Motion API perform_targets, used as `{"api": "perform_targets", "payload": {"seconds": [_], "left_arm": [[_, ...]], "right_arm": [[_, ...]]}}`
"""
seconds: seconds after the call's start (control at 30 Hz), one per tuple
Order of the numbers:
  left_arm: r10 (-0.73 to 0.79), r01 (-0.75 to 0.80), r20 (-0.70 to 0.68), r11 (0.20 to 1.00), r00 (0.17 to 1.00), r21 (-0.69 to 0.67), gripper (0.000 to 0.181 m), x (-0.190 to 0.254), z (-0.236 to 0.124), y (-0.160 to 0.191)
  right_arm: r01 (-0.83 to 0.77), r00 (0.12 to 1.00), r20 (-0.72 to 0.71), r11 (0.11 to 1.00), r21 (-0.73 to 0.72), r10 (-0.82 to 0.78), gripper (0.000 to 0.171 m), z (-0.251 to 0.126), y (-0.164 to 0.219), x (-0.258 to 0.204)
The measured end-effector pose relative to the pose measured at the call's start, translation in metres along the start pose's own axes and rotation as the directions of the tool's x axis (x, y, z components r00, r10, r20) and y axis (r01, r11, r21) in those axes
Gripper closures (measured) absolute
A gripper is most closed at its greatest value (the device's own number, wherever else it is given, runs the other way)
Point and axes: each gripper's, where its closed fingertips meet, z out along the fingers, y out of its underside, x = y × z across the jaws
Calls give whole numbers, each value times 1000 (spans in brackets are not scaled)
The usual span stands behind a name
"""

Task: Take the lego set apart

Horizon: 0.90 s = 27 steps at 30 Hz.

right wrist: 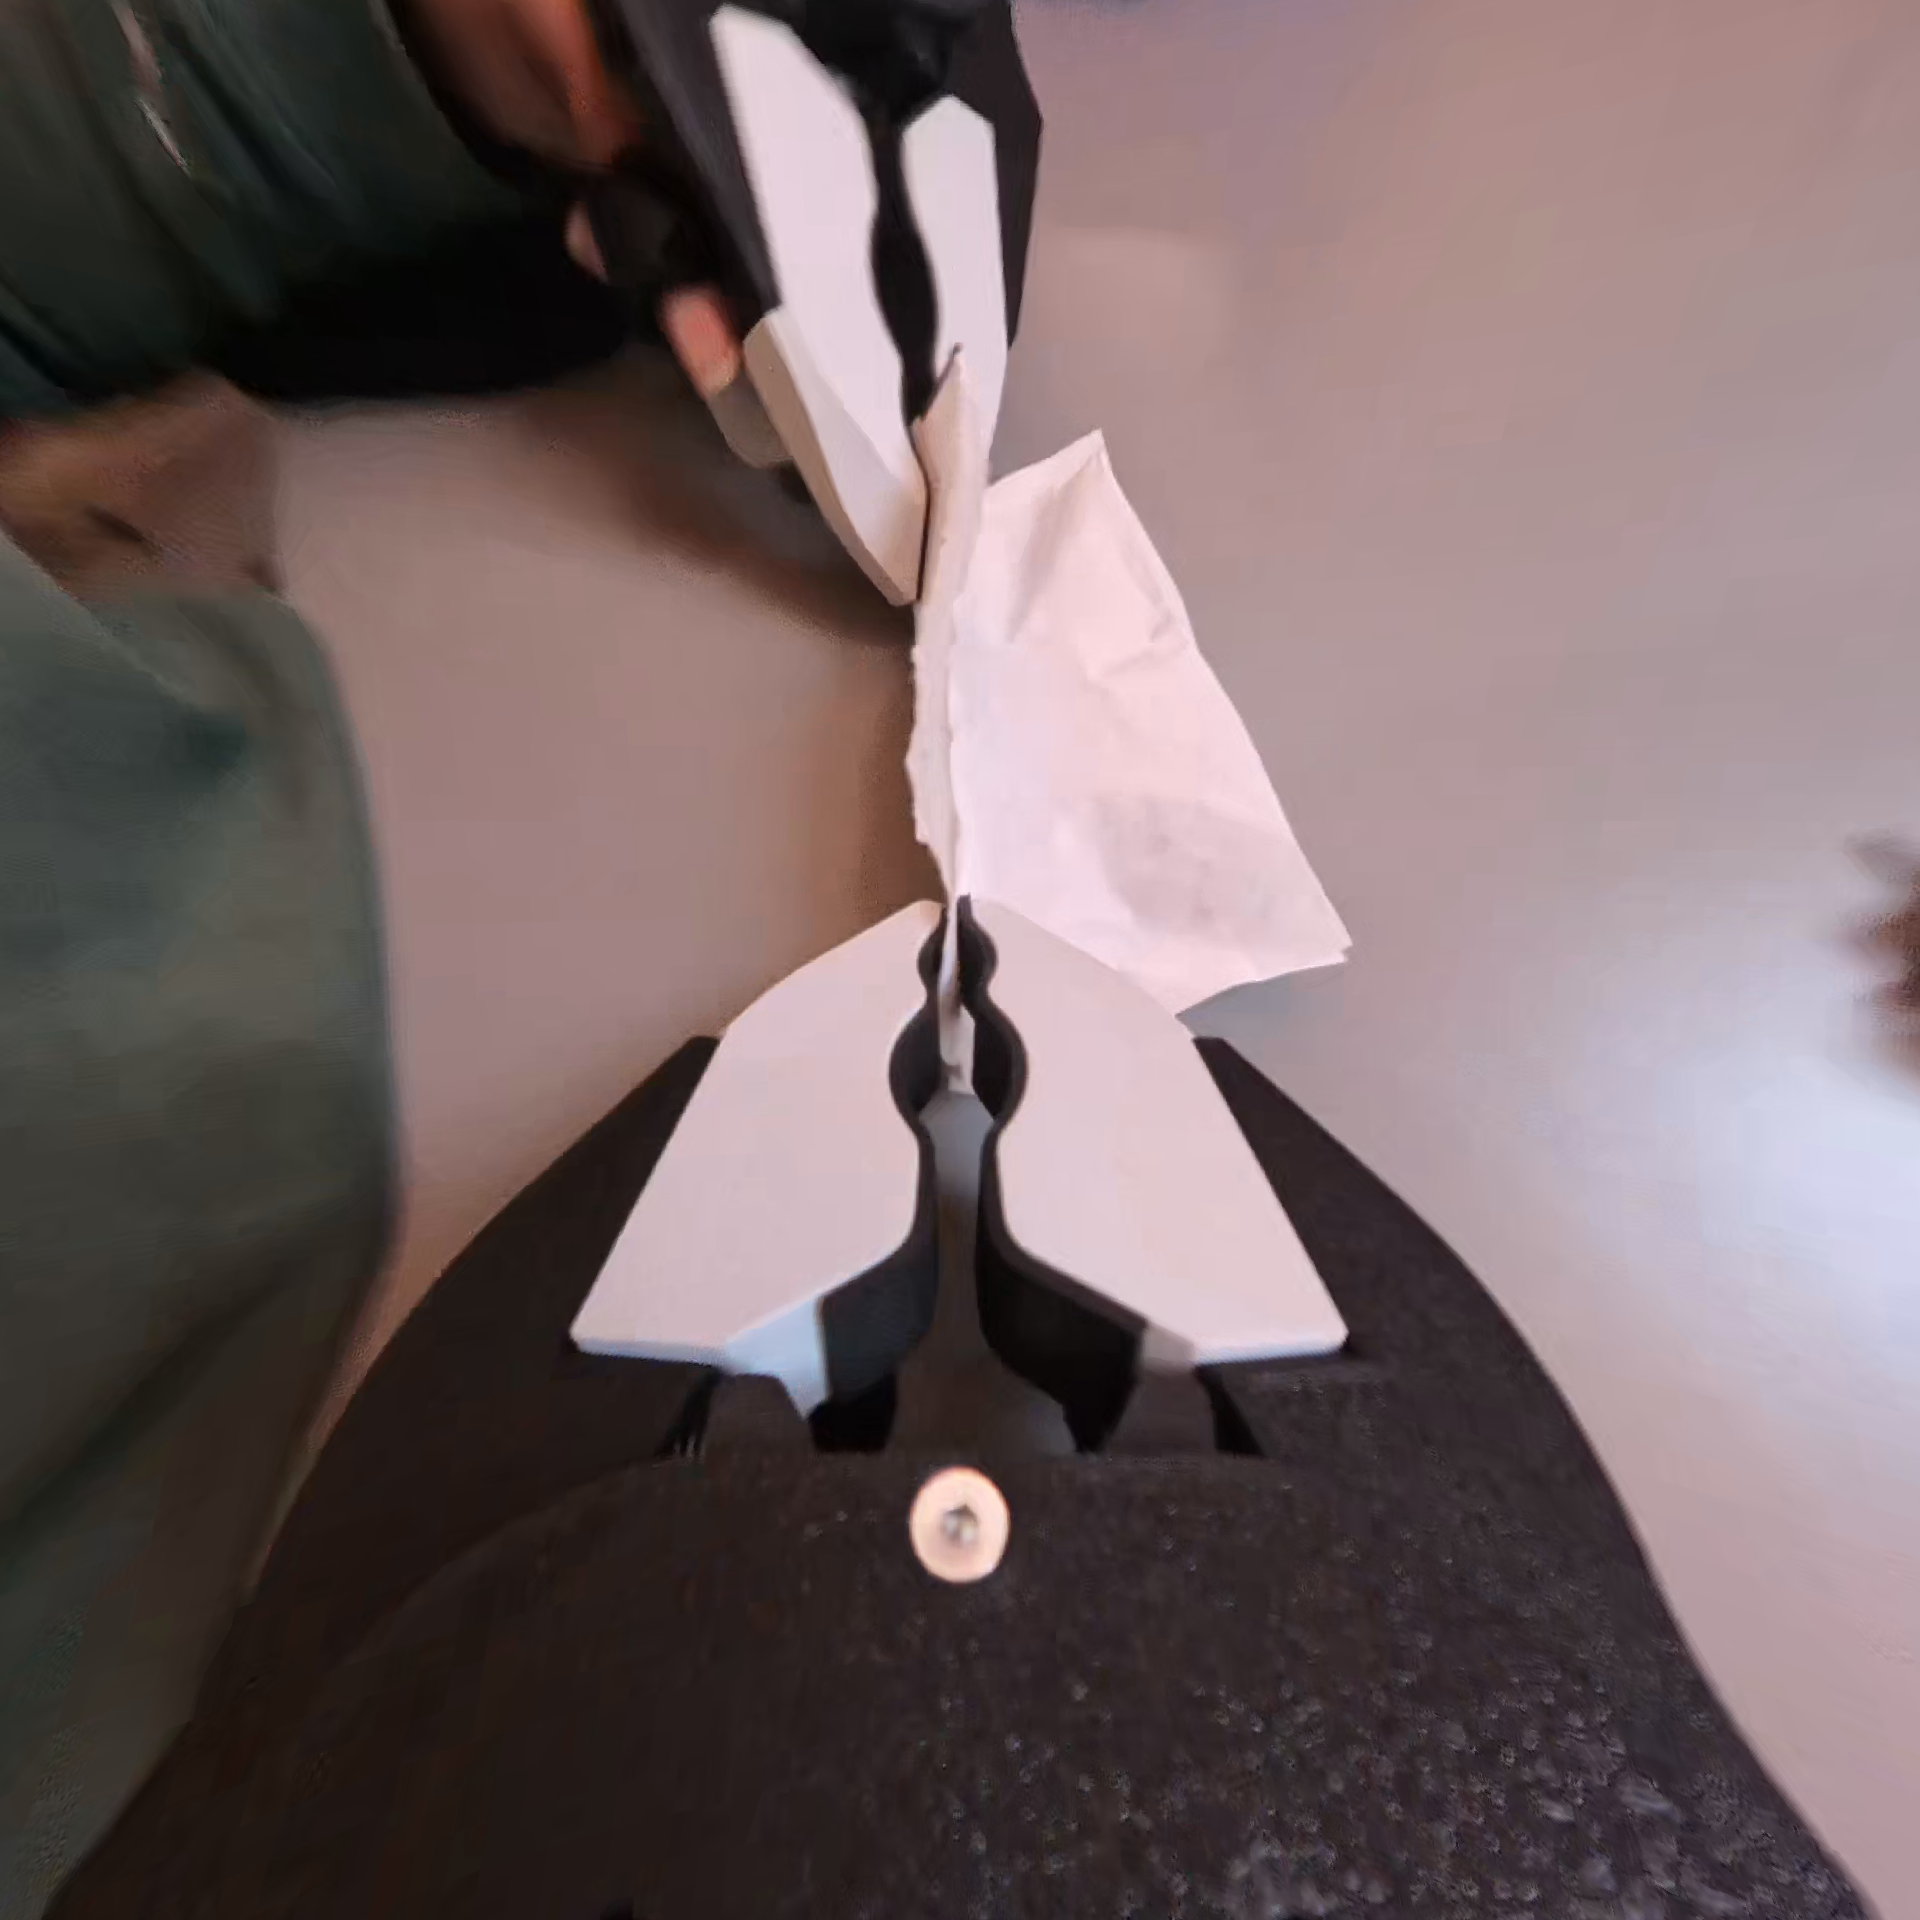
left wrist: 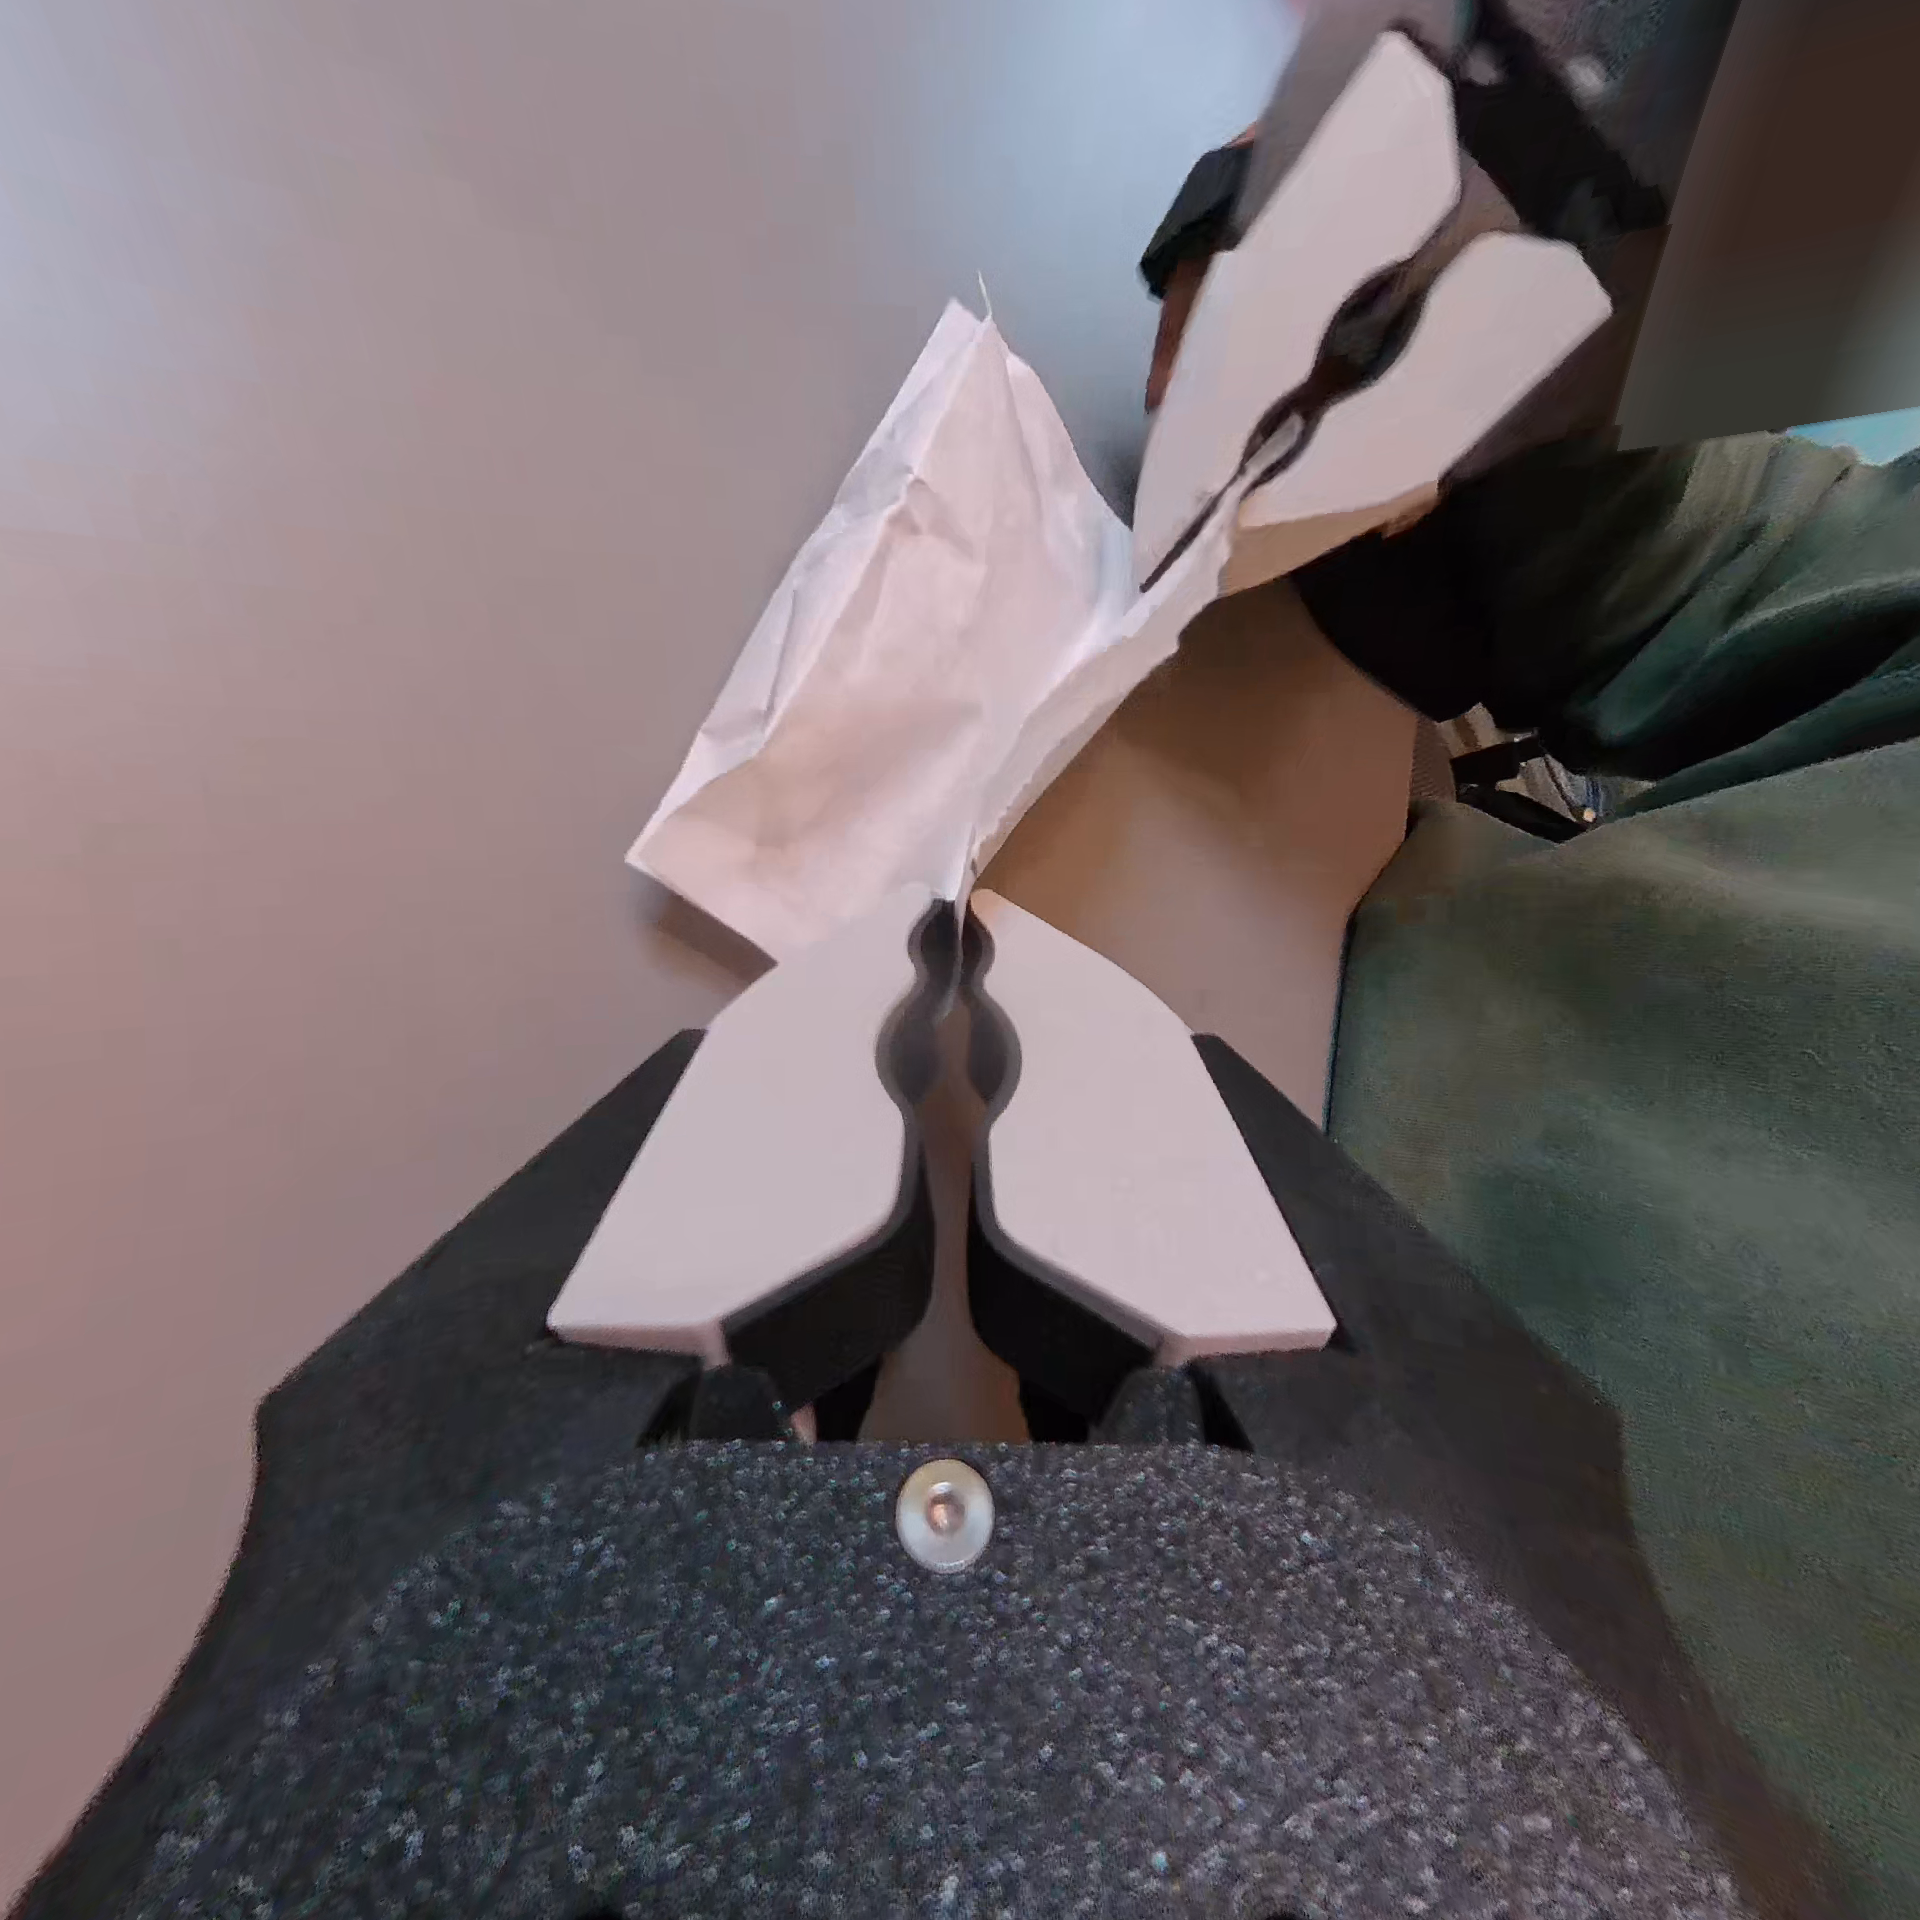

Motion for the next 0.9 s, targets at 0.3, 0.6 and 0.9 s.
{"api": "perform_targets", "payload": {"seconds": [0.3, 0.6, 0.9], "left_arm": [[247, -252, 81, 966, 966, 63, 180, 15, 1, -12], [8, -4, 30, 992, 1000, -128, 180, -1, 10, 1], [52, -26, 95, 967, 994, -253, 180, -5, 14, 0]], "right_arm": [[-245, 957, 144, 968, -61, 251, 171, 4, 2, -9], [-274, 943, 161, 954, -124, 292, 171, 12, 17, -11], [88, 982, -165, 995, -42, -94, 155, -22, -10, 2]]}}
